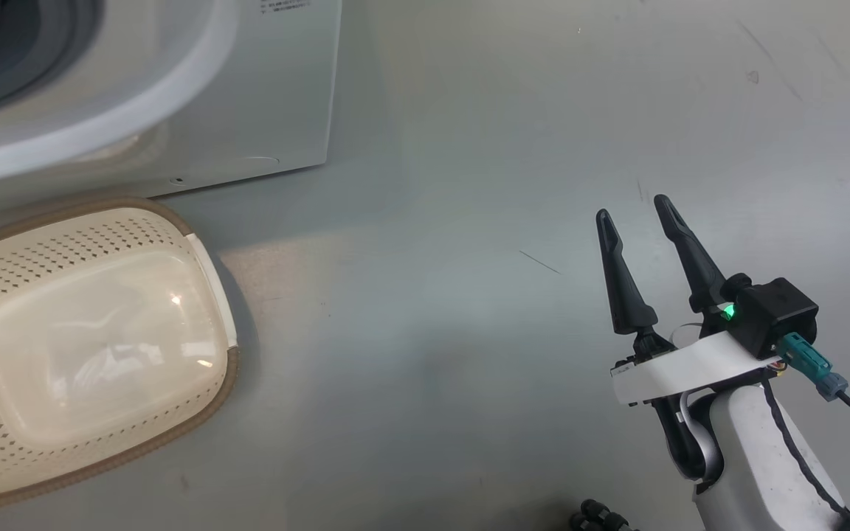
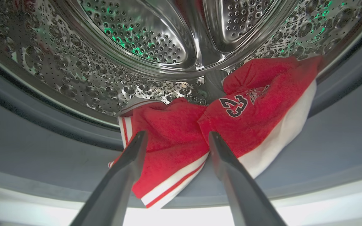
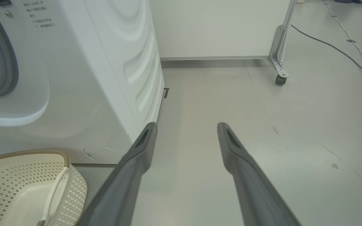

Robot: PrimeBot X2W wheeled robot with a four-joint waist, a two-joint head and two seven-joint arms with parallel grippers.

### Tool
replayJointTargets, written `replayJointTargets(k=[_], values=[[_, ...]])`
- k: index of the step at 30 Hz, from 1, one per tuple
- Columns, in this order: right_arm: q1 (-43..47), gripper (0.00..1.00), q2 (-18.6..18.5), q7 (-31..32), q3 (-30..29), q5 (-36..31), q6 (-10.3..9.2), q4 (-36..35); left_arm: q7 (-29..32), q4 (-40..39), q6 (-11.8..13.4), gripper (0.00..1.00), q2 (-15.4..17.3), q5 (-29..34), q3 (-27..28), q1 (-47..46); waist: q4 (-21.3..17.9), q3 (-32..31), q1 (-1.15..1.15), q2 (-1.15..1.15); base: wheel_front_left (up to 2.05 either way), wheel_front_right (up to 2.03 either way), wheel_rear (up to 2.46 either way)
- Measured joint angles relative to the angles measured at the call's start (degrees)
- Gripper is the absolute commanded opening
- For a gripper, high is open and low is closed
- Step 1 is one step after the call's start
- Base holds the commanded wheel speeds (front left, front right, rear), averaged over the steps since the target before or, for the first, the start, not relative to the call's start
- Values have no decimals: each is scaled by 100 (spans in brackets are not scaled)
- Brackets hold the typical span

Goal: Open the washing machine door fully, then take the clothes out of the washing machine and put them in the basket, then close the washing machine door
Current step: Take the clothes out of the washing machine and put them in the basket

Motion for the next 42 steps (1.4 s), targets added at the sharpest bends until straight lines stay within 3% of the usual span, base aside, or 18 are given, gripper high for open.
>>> replayJointTargets(k=[16,29,42], values=[[-117,100,4,0,178,141,-60,5,764,946,62,100,441,464,22,-1133,-238,394,0,0,0,0,0],[-204,100,14,0,361,198,-112,13,1338,1572,93,100,602,695,-7,-1664,-352,528,0,0,0,0,0],[-204,100,14,0,464,198,-160,20,1468,1913,100,100,659,918,-157,-1917,-418,590,0,0,0,0,0]])
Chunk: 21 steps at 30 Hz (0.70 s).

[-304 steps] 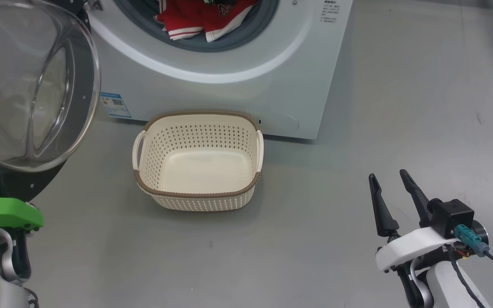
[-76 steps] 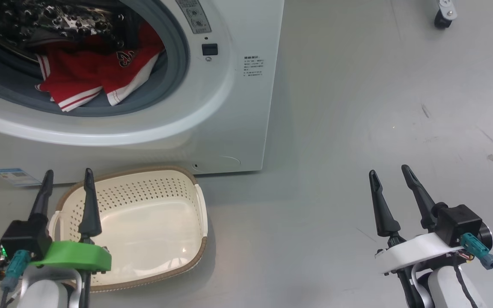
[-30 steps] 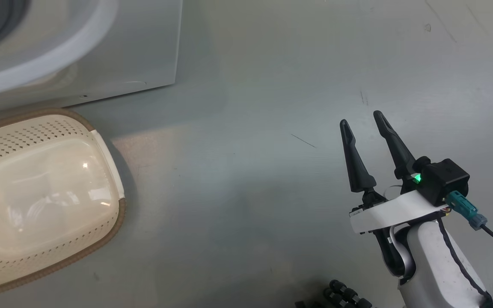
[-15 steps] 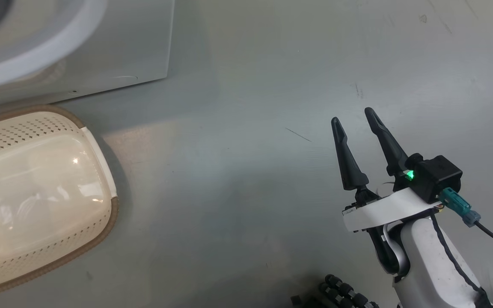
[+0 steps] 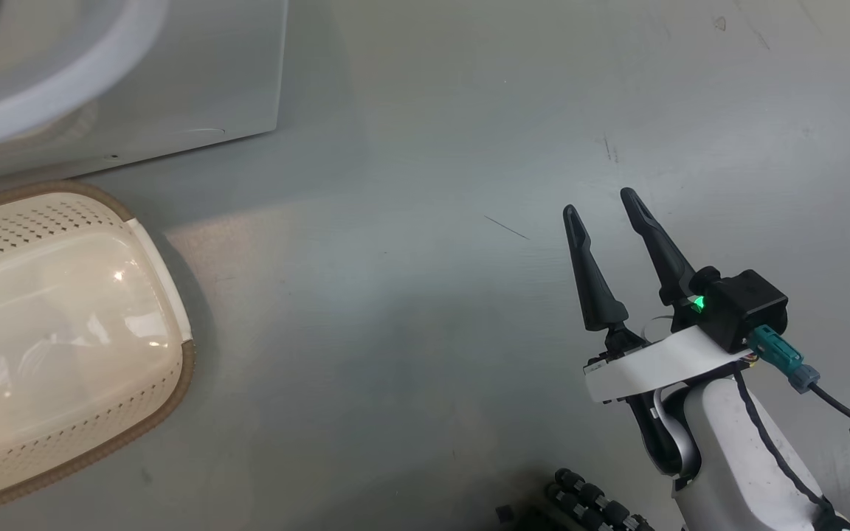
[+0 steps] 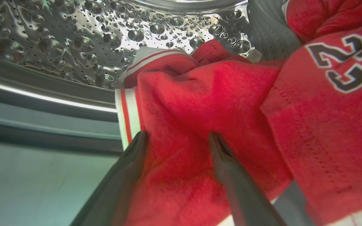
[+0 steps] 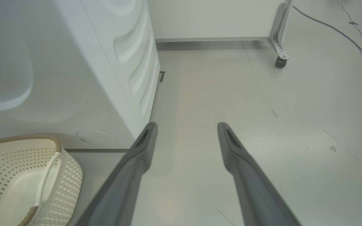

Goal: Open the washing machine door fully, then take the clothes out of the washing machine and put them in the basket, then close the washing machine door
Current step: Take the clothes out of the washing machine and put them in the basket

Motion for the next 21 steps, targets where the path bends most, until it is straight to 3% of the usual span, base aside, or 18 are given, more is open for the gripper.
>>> replayJointTargets(k=[1,2,3,4,14,21], values=[[0,100,0,0,0,0,0,1,3,19,0,100,0,1,-4,-12,-2,5,0,0,0,0,0],[-1,100,0,0,1,0,0,1,5,44,0,87,0,3,-11,-27,-3,10,0,0,0,0,0],[-2,100,0,0,1,0,-1,3,20,70,0,19,0,10,-20,-47,-3,14,0,0,0,0,0],[-2,100,0,0,1,0,-1,3,20,70,0,0,0,10,-20,-47,-3,14,0,0,0,0,0],[-97,100,0,0,0,0,-52,19,9,271,0,0,-14,10,-29,-188,8,18,0,0,0,0,0],[-114,100,0,0,-118,-13,-94,91,-455,614,2,0,-252,-9,7,-186,116,-232,0,0,0,0,0]])
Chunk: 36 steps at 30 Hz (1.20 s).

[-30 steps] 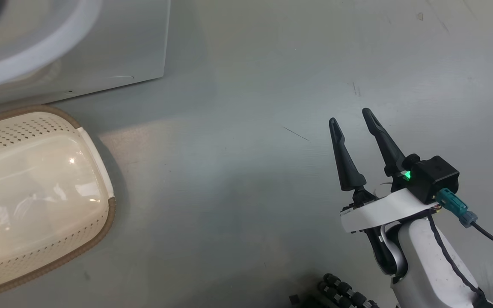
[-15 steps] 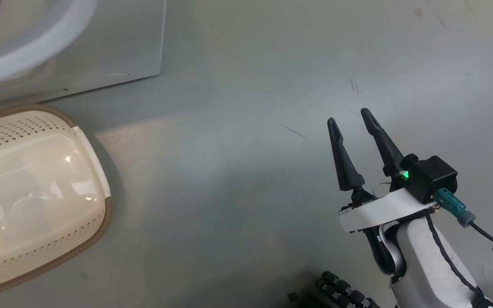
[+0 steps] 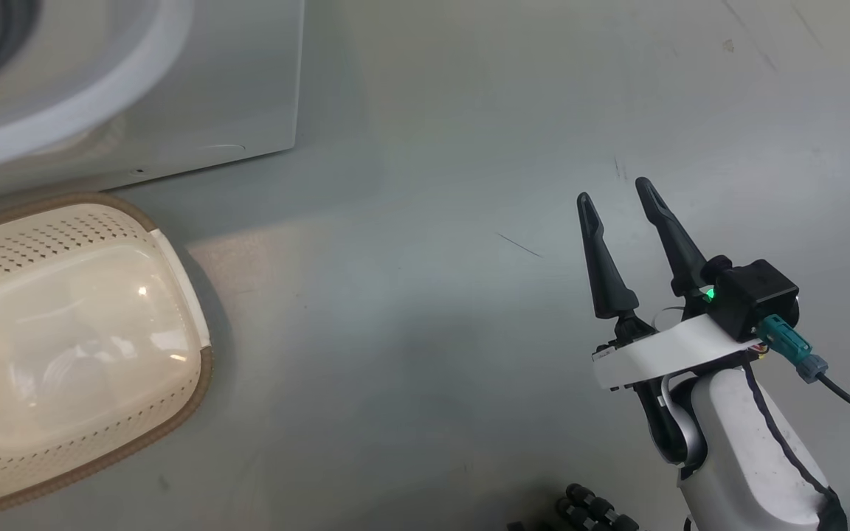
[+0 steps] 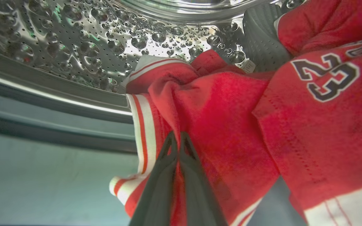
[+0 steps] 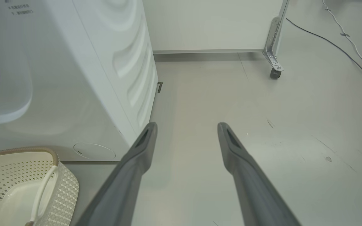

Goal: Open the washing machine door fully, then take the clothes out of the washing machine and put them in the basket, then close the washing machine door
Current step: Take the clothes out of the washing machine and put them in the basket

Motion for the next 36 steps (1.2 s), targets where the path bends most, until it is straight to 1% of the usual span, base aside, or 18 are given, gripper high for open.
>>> replayJointTargets(k=[8,17,24,27,32,36], values=[[1,100,-2,-1,-156,-127,0,120,-542,268,0,0,-366,-119,4,244,165,-378,0,0,0,0,0],[32,100,-12,-3,-308,-207,3,244,-1101,539,-20,0,-760,-260,-45,719,413,-878,0,0,0,0,0],[305,100,-33,-3,-367,-248,25,401,-1621,757,-249,0,-1016,-457,-74,1230,655,-1390,0,0,0,0,0],[430,100,-41,-3,-388,-254,56,464,-1823,833,-313,0,-1141,-634,13,1440,738,-1594,0,0,0,0,0],[619,100,-71,-3,-409,-272,63,538,-2186,854,-466,0,-1224,-713,3,1775,865,-1933,0,0,0,0,0],[735,100,-103,-3,-412,-355,104,575,-2498,843,-572,0,-1291,-754,-30,2009,959,-2193,0,0,0,0,0]])
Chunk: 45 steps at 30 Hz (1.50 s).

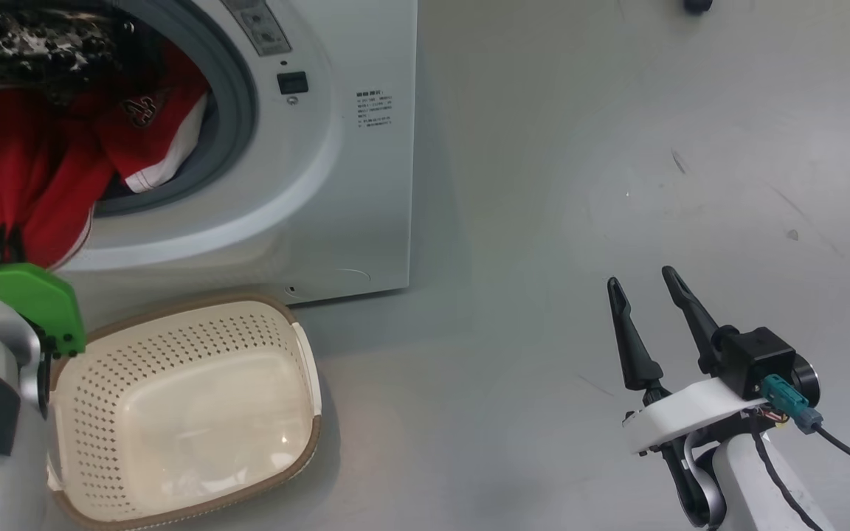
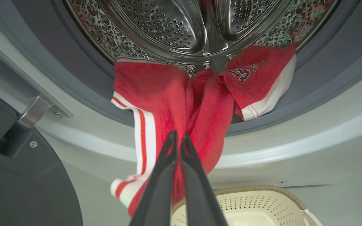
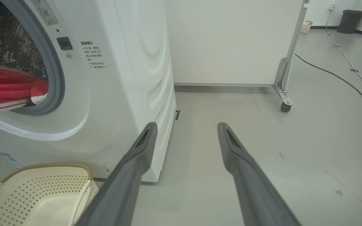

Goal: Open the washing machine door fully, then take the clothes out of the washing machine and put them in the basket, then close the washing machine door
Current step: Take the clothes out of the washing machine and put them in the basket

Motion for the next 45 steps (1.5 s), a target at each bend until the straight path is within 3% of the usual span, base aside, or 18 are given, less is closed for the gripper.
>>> replayJointTargets(k=[9,18,31,45], values=[[205,100,-2,0,-90,-3,1,18,-792,-245,-198,0,-277,-55,-49,469,190,-509,0,0,0,0,0],[360,100,-13,0,-137,-5,1,5,-887,-934,-303,0,-485,-209,-34,756,365,-848,0,0,0,0,0],[458,100,-16,0,-211,-16,5,-92,-886,-3029,-302,0,-594,-322,165,966,438,-944,0,0,0,0,0],[478,100,-12,0,-246,-48,8,-182,-888,-4400,-293,0,-676,-320,218,1404,402,-892,0,0,0,0,0]])
